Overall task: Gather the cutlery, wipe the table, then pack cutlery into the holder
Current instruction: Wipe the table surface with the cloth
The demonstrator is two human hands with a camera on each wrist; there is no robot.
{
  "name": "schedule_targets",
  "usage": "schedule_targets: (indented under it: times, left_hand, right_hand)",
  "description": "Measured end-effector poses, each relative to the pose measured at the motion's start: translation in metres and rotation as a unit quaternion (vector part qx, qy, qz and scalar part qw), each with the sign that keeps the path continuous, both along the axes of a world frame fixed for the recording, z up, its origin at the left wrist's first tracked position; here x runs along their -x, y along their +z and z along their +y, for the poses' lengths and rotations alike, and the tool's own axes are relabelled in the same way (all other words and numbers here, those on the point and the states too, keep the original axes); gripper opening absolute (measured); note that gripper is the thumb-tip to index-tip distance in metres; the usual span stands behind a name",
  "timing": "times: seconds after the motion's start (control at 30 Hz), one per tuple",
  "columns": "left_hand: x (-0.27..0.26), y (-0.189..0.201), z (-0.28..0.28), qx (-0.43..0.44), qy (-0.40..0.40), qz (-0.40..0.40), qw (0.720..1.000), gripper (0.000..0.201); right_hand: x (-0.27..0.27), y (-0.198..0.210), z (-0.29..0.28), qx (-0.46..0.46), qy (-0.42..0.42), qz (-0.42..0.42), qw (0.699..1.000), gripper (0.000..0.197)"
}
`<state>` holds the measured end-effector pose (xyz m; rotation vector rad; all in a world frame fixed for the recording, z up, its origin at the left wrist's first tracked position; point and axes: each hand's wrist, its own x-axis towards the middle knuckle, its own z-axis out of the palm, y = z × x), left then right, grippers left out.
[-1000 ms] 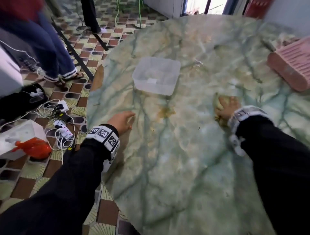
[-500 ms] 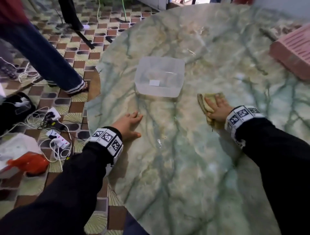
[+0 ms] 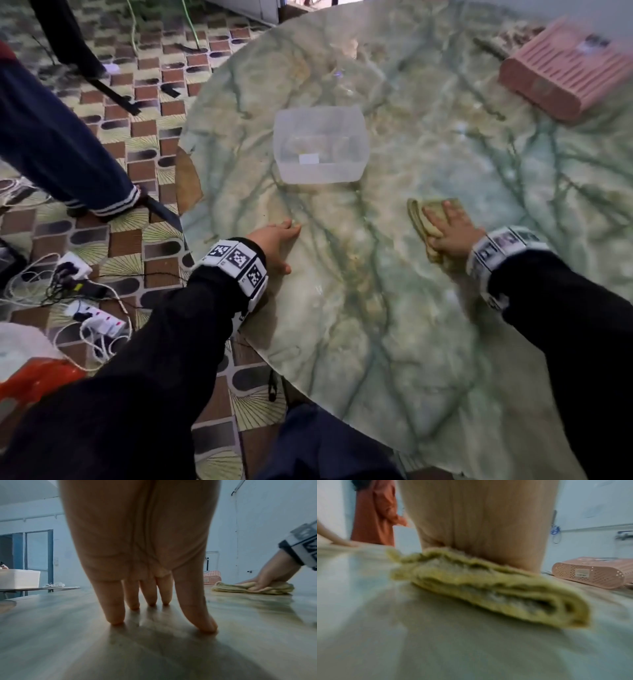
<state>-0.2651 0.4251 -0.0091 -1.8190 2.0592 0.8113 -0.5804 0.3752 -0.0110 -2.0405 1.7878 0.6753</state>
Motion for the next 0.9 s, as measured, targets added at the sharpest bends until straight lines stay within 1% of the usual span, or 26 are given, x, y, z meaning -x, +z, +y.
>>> schedule_targets:
  times: [0.03,0.07,0.1,0.13,0.17,0.2,0.23,0.27,0.3,0.33,0.37,0.4,0.43,0.47,0.5,0.53,0.57,0.6,0.63,0.67,0.73,0.77,0.8,0.83,0.9]
  left_hand:
    - [-0.002,0.001,-0.001,0.003,-0.004,0.000,1.000,0.089]
    - [-0.004,0.001,-0.001,0.005,-0.004,0.004,1.000,0.087]
    - [-0.006,0.002,-0.003,0.008,-0.001,0.011,1.000,0.086]
    - [-0.009,0.002,-0.003,0.010,0.002,0.019,1.000,0.084]
    - [-0.012,0.003,-0.004,0.010,0.002,0.025,1.000,0.083]
    - [-0.014,0.004,-0.005,0.009,-0.003,0.027,1.000,0.083]
    - [-0.017,0.004,-0.007,0.005,-0.009,0.026,1.000,0.084]
    - [-0.018,0.005,-0.007,0.002,-0.015,0.026,1.000,0.084]
    - [-0.020,0.004,-0.007,0.001,-0.017,0.026,1.000,0.085]
    - [-0.021,0.004,-0.006,0.003,-0.018,0.024,1.000,0.085]
    - [-0.022,0.002,-0.005,0.007,-0.019,0.021,1.000,0.085]
    - [-0.023,0.001,-0.005,0.012,-0.019,0.019,1.000,0.086]
    - [-0.025,-0.001,-0.005,0.016,-0.020,0.018,1.000,0.086]
    - [-0.027,-0.002,-0.005,0.019,-0.022,0.019,0.999,0.086]
    - [-0.029,-0.004,-0.007,0.020,-0.023,0.021,0.999,0.086]
    - [-0.031,-0.005,-0.007,0.023,-0.025,0.023,0.999,0.086]
    - [-0.032,-0.006,-0.009,0.025,-0.025,0.023,0.999,0.086]
    - [-0.033,-0.006,-0.009,0.027,-0.028,0.024,0.999,0.086]
    - [-0.034,-0.006,-0.010,0.025,-0.031,0.029,0.999,0.086]
    - [-0.036,-0.006,-0.012,0.019,-0.033,0.038,0.999,0.085]
    - [-0.042,-0.004,-0.015,0.001,-0.037,0.059,0.998,0.081]
    - [-0.044,-0.003,-0.017,-0.004,-0.043,0.066,0.997,0.079]
    - [-0.046,-0.001,-0.018,-0.003,-0.054,0.067,0.996,0.078]
    - [-0.048,0.000,-0.019,0.002,-0.066,0.059,0.996,0.077]
    - [-0.052,0.001,-0.020,0.021,-0.092,0.032,0.995,0.075]
  right_hand:
    - [-0.016,-0.002,-0.006,0.016,-0.019,-0.003,1.000,0.067]
    - [-0.036,-0.009,-0.005,0.018,-0.012,-0.007,1.000,0.066]
    - [-0.061,-0.012,0.006,0.026,0.035,-0.017,0.999,0.064]
    - [-0.087,-0.016,0.025,0.068,0.112,-0.046,0.990,0.061]
    - [-0.111,-0.015,0.054,0.110,0.185,-0.084,0.973,0.057]
    - [-0.130,-0.011,0.085,0.130,0.253,-0.100,0.953,0.056]
    - [-0.137,-0.009,0.111,0.087,0.303,-0.112,0.942,0.057]
    - [-0.132,-0.007,0.132,0.017,0.349,-0.106,0.931,0.059]
    - [-0.116,-0.003,0.140,-0.056,0.367,-0.084,0.925,0.062]
    - [-0.101,0.000,0.136,-0.056,0.373,-0.101,0.921,0.064]
    - [-0.083,-0.001,0.123,-0.039,0.356,-0.105,0.928,0.066]
    - [-0.062,-0.007,0.105,-0.010,0.291,-0.077,0.953,0.071]
    - [-0.044,-0.006,0.084,0.016,0.218,-0.049,0.975,0.081]
    - [-0.032,-0.004,0.061,0.033,0.152,-0.035,0.987,0.085]
    - [-0.027,-0.001,0.045,0.018,0.086,-0.008,0.996,0.081]
    - [-0.030,-0.001,0.032,-0.002,0.012,-0.016,1.000,0.072]
    - [-0.045,0.002,0.027,0.014,-0.017,-0.023,0.999,0.066]
    - [-0.068,-0.001,0.031,0.036,0.012,-0.031,0.999,0.062]
    - [-0.094,-0.005,0.042,0.053,0.074,-0.051,0.995,0.060]
    - [-0.123,-0.005,0.061,0.039,0.126,-0.075,0.988,0.059]
    - [-0.166,-0.009,0.113,-0.042,0.205,-0.101,0.973,0.061]
    - [-0.174,-0.005,0.138,-0.082,0.238,-0.103,0.962,0.064]
    - [-0.171,-0.001,0.156,-0.112,0.256,-0.102,0.955,0.066]
    - [-0.157,0.001,0.164,-0.126,0.254,-0.108,0.953,0.068]
    - [-0.114,-0.003,0.154,-0.117,0.201,-0.088,0.969,0.067]
